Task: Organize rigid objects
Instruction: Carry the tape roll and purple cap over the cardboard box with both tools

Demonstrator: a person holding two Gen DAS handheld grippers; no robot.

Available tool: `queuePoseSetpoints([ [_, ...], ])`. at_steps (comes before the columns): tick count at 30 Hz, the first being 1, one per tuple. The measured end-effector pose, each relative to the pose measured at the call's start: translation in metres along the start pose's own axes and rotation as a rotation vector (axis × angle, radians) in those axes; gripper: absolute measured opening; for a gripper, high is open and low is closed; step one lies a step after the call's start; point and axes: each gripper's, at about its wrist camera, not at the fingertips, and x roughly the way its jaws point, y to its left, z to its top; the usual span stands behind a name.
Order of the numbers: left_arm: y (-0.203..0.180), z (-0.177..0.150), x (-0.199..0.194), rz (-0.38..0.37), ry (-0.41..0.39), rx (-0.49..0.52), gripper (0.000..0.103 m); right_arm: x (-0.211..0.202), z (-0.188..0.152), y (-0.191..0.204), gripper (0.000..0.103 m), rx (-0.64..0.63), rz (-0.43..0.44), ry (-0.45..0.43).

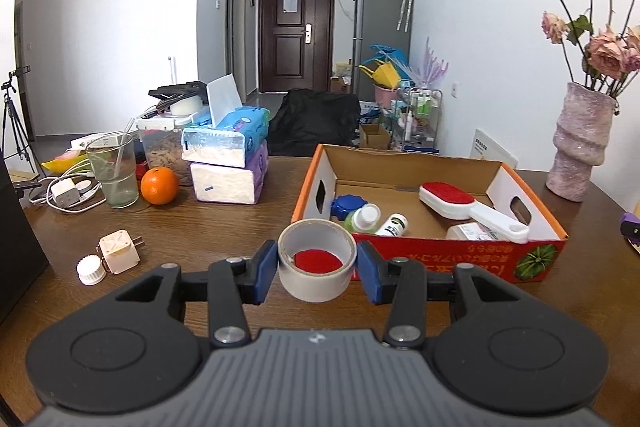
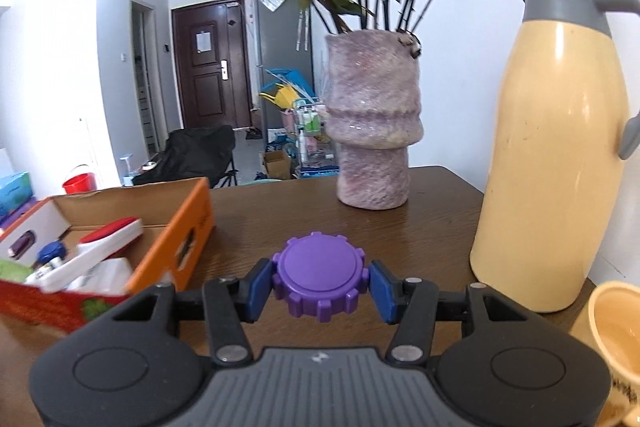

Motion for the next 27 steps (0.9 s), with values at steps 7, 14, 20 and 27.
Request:
queuePoseSetpoints([
  [7,-0.004,-0.007,-0.009,-0.025,0.001,0.018,0.045,-0.04,-0.015,0.028,0.052,-0.025,0.067,-0.009],
  [14,-0.01,-0.012,-0.015,-0.054,0.003,0.03,0.045,-0.073,-0.029,0.064,0.052,-0.082,0.164,-0.017],
  [20,-0.015,-0.015,-0.018,-0.078,0.007,0.035,0.045,-0.096,-0.037,0.098,0.052,-0.117,0.244,-0.023],
  [27,-0.022,-0.019,-0.02,-0.108,0.015,0.045,0.045,-0.111,-0.043,0.134,0.052,-0.143,0.325,-0.023],
])
